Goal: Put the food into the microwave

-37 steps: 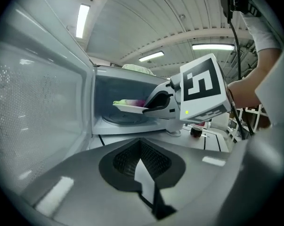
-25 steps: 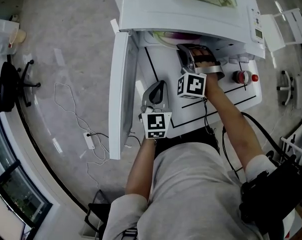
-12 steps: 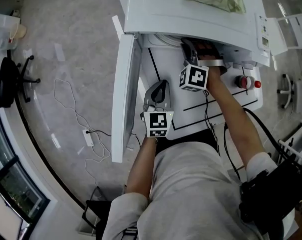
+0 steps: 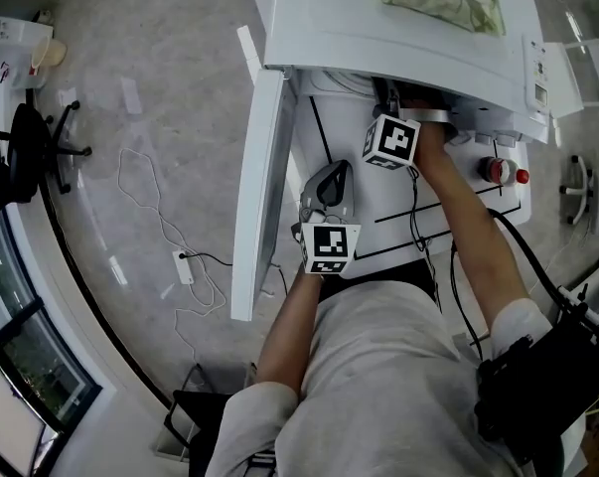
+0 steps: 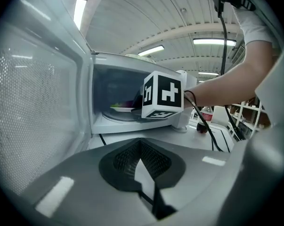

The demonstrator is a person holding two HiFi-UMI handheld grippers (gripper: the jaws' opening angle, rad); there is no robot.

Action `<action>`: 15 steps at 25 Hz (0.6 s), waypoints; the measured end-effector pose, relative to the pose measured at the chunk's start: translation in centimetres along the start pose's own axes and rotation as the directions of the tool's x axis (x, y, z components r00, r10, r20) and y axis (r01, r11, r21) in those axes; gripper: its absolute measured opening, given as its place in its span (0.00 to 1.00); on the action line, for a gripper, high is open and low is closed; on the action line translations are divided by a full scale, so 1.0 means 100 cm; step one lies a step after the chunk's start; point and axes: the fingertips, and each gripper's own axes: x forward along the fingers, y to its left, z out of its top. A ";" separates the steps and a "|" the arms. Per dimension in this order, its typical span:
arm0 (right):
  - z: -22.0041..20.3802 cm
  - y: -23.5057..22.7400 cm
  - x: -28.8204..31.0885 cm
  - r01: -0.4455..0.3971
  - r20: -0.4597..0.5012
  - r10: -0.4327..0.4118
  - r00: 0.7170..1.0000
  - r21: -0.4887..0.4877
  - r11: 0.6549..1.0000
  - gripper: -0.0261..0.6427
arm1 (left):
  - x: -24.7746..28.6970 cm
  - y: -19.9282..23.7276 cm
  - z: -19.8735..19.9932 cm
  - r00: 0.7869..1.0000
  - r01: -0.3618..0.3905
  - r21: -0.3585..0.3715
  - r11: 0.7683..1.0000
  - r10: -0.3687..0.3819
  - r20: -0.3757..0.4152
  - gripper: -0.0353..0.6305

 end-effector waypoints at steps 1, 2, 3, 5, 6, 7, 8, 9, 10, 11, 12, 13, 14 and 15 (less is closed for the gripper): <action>0.000 0.000 0.001 0.000 -0.004 0.000 1.000 -0.007 1.000 0.08 | 0.000 -0.001 0.000 1.000 -0.001 0.014 1.000 0.001 -0.001 0.06; -0.001 0.000 0.002 -0.003 -0.010 0.003 1.000 -0.018 1.000 0.08 | 0.000 -0.003 -0.001 1.000 -0.001 0.024 1.000 0.001 -0.004 0.06; -0.001 0.000 0.002 -0.013 -0.015 0.012 1.000 -0.028 1.000 0.08 | 0.001 -0.004 -0.002 1.000 0.001 0.027 1.000 -0.001 -0.007 0.06; -0.001 0.004 0.003 -0.063 -0.017 0.063 0.998 -0.007 0.998 0.08 | 0.001 -0.006 -0.004 1.000 0.006 0.023 1.000 -0.005 -0.012 0.06; 0.000 0.007 0.003 -0.100 -0.010 0.100 0.995 0.026 0.995 0.08 | 0.001 -0.007 -0.004 1.000 0.006 0.024 1.000 -0.006 -0.013 0.06; 0.001 0.009 0.003 -0.135 0.001 0.135 0.991 0.066 0.989 0.11 | 0.001 -0.008 -0.003 1.000 0.005 0.030 1.000 -0.005 -0.012 0.06; 0.002 0.010 0.002 -0.166 0.016 0.165 0.986 0.109 0.980 0.12 | 0.001 -0.009 -0.002 1.000 0.005 0.040 0.999 -0.005 -0.011 0.06; 0.003 0.010 0.001 -0.191 0.033 0.188 0.982 0.153 0.970 0.15 | 0.001 -0.010 -0.001 1.000 0.006 0.051 0.999 -0.005 -0.010 0.06; 0.004 0.009 0.000 -0.210 0.050 0.204 0.978 0.193 0.958 0.17 | 0.001 -0.011 -0.001 1.000 0.008 0.061 0.998 -0.007 -0.010 0.06; 0.006 0.007 -0.001 -0.224 0.066 0.215 0.974 0.228 0.947 0.20 | 0.001 -0.012 0.000 1.000 0.010 0.066 0.998 -0.009 -0.010 0.06; 0.007 0.006 -0.002 -0.236 0.079 0.223 0.972 0.256 0.938 0.22 | 0.000 -0.012 0.000 1.000 0.012 0.066 0.998 -0.011 -0.011 0.06; 0.007 0.006 -0.004 -0.248 0.090 0.231 0.969 0.276 0.929 0.23 | 0.000 -0.012 -0.001 1.000 0.012 0.062 0.998 -0.011 -0.012 0.06; 0.008 0.007 -0.006 -0.260 0.101 0.241 0.965 0.293 0.920 0.23 | -0.001 -0.012 -0.001 1.000 0.011 0.056 0.998 -0.010 -0.014 0.06; 0.009 0.008 -0.009 -0.273 0.112 0.251 0.962 0.307 0.912 0.24 | -0.001 -0.012 -0.002 1.000 0.010 0.050 0.999 -0.009 -0.015 0.06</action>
